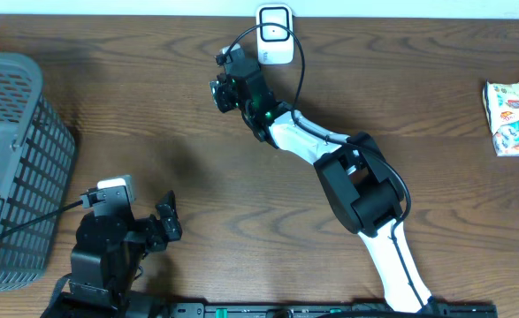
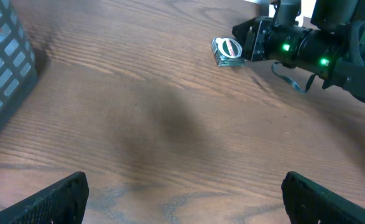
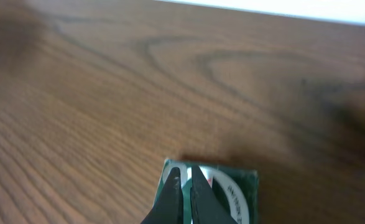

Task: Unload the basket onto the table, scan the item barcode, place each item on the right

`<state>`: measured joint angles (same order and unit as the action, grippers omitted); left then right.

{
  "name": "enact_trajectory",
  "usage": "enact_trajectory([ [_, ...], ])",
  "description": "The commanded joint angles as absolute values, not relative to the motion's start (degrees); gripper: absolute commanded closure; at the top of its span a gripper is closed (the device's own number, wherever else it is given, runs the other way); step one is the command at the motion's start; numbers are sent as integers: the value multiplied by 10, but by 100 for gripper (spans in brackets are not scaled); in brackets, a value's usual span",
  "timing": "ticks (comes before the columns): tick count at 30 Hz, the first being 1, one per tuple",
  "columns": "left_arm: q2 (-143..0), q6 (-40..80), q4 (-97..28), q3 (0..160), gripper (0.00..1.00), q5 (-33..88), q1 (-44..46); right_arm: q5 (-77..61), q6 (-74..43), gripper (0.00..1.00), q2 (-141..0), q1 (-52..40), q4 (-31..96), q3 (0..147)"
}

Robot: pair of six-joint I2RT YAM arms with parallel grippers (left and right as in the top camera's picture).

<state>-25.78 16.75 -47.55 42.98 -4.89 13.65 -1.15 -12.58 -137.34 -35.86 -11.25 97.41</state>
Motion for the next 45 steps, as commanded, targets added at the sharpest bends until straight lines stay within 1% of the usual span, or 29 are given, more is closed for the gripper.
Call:
enact_trajectory([
  [1,-257,170,-475,430,2,-56,136,-21,-128,99,-1381,-362,-93,975],
  [19,-257,170,-475,430,2,-56,136,-17,-115,99,-1374,-347,37,975],
  [34,-257,170,-475,430,2,-56,136,-17,-115,99,-1251,-341,237,975],
  [36,-257,170,-475,430,3,-56,136,-17,-115,99,-1237,-344,234,975],
  [41,-257,170,-475,430,2,-56,136,-17,-115,99,-1234,-353,158,975],
  [45,-257,170,-475,430,2,-56,136,-17,-115,99,-1250,-356,123,975],
])
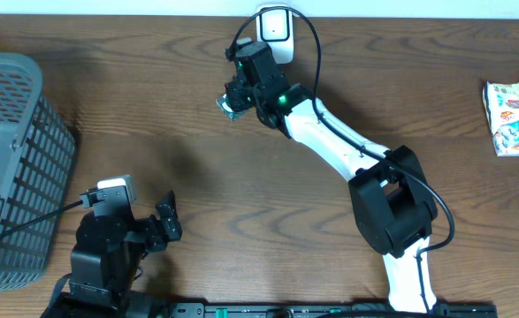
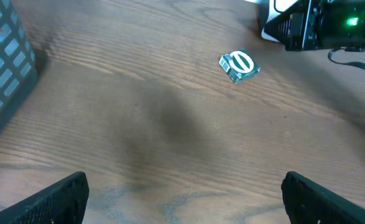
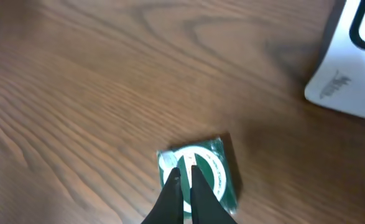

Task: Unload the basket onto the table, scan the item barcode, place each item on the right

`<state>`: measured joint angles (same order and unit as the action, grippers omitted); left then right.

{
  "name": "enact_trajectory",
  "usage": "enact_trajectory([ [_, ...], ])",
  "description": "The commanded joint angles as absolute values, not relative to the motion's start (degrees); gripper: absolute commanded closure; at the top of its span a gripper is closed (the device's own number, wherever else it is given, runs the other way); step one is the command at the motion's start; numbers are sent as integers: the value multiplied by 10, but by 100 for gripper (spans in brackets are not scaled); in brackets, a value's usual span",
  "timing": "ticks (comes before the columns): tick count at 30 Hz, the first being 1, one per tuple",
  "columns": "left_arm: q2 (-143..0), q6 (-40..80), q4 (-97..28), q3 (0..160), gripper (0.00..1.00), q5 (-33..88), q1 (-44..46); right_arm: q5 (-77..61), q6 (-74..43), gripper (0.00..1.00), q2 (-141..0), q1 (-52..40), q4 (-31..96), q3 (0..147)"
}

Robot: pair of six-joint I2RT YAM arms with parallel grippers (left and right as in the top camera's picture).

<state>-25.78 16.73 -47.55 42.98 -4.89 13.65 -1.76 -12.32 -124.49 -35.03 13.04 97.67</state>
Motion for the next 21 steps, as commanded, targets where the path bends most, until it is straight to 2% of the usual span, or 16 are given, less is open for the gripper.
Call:
enact_trajectory([
  [1,-257,170,-475,430,2,-56,136,-17,-115,99,-1257,-357,119,975],
  [11,-257,170,-475,430,2,-56,136,-21,-92,99,-1331,-364,146,975],
  [15,-257,170,-475,430,2,-56,136,-20,-50,99,-1326,-365,185,975],
  [21,-257,170,-475,430,2,-56,136,6,-51,99,-1305,-359,278,975],
])
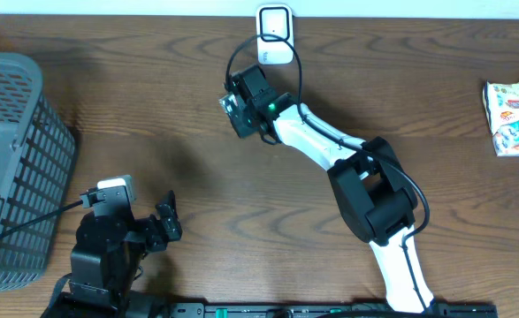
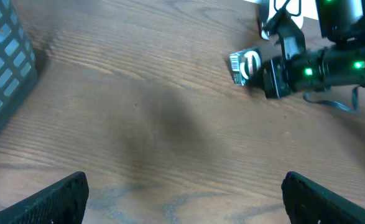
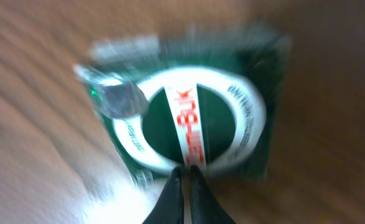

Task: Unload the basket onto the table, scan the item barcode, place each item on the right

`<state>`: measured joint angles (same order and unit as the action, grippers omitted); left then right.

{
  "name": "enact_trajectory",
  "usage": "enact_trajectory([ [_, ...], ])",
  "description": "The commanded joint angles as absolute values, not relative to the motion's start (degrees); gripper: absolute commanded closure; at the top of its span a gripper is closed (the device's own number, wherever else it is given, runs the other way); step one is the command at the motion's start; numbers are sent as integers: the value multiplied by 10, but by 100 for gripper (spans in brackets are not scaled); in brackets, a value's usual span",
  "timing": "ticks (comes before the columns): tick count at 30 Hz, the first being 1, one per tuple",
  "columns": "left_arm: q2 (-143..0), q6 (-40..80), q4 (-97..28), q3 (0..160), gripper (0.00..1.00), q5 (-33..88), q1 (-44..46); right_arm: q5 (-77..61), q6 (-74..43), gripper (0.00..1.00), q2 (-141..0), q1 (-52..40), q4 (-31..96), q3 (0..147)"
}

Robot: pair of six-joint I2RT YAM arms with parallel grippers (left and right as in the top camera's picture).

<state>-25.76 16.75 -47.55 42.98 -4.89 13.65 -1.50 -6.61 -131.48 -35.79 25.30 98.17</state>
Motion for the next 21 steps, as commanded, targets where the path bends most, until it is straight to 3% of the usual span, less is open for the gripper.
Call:
enact_trajectory([
  [1,-257,170,-475,430,2,-56,136,20,-51,99,-1298,-357,299,975],
  [10,-257,170,-475,430,2,-56,136,87,-50,99,-1234,-357,364,975],
  [21,-257,170,-475,430,2,-56,136,-12,-51,99,-1231,-360,96,975],
])
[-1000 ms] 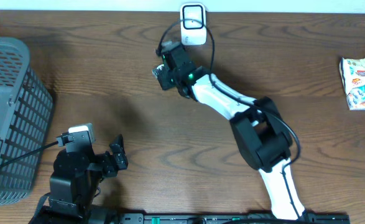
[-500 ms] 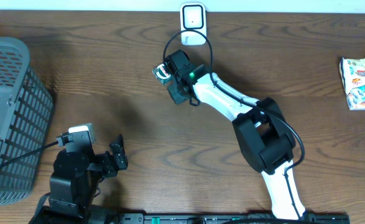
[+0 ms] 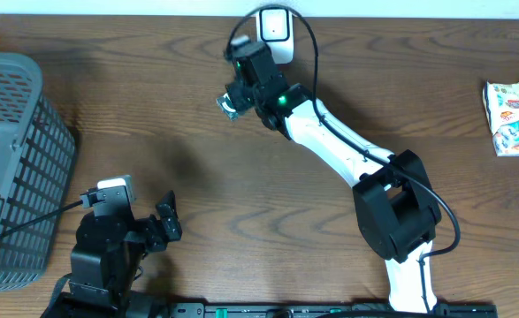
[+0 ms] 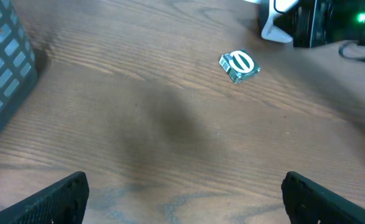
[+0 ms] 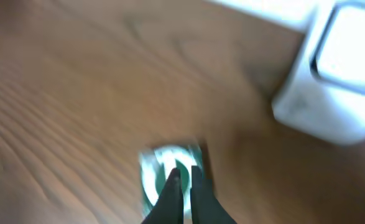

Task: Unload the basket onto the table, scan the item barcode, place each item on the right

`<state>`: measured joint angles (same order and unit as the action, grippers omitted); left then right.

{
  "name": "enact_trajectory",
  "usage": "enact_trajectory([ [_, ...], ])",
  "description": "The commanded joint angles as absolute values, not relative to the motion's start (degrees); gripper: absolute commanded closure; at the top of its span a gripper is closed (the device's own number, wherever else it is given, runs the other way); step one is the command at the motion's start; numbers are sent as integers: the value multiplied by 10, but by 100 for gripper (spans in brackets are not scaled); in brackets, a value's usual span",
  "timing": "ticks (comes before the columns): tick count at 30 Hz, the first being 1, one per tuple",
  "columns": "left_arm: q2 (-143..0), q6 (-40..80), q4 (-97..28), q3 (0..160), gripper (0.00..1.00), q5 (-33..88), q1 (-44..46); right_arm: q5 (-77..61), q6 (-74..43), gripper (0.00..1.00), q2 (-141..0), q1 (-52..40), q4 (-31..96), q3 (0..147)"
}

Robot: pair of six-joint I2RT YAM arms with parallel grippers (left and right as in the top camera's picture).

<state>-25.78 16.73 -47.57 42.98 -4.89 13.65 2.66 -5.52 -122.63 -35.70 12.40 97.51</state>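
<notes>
The item, a small green box (image 3: pixel 227 105) with a white ring on its face, lies flat on the wooden table near the back; it also shows in the left wrist view (image 4: pixel 239 65). My right gripper (image 3: pixel 238 90) hovers just above it, fingers shut with nothing between them (image 5: pixel 182 173), the box (image 5: pixel 154 168) blurred below. The white scanner (image 3: pixel 275 25) stands at the table's back edge, close behind (image 5: pixel 334 74). My left gripper (image 3: pixel 166 221) rests open near the front left, far from the box (image 4: pixel 184 199).
A grey mesh basket (image 3: pixel 11 168) stands at the left edge. A snack packet (image 3: pixel 515 104) lies at the far right. The right arm (image 3: pixel 347 146) stretches diagonally across the table's middle.
My right gripper was low, its shut tips right at the box. It is now higher and nearer the scanner. The box lies flat in about the same spot.
My shut right gripper was first at the box's edge beside the scanner. Then it was raised and the box lay turned, slightly nearer. Then the tips were down at the box again, and now they are up again. The left arm stayed still.
</notes>
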Motion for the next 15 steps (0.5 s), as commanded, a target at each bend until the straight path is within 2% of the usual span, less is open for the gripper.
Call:
enact_trajectory([
  [1,-257,170,-475,430,2,-56,136,-12,-50,99,-1239,-361,74,975],
  [11,-257,170,-475,430,2,-56,136,-17,-51,99,-1346,-363,-128,975],
  [15,-257,170,-475,430,2,-56,136,-21,-72,99,-1361,-368,-144,975],
])
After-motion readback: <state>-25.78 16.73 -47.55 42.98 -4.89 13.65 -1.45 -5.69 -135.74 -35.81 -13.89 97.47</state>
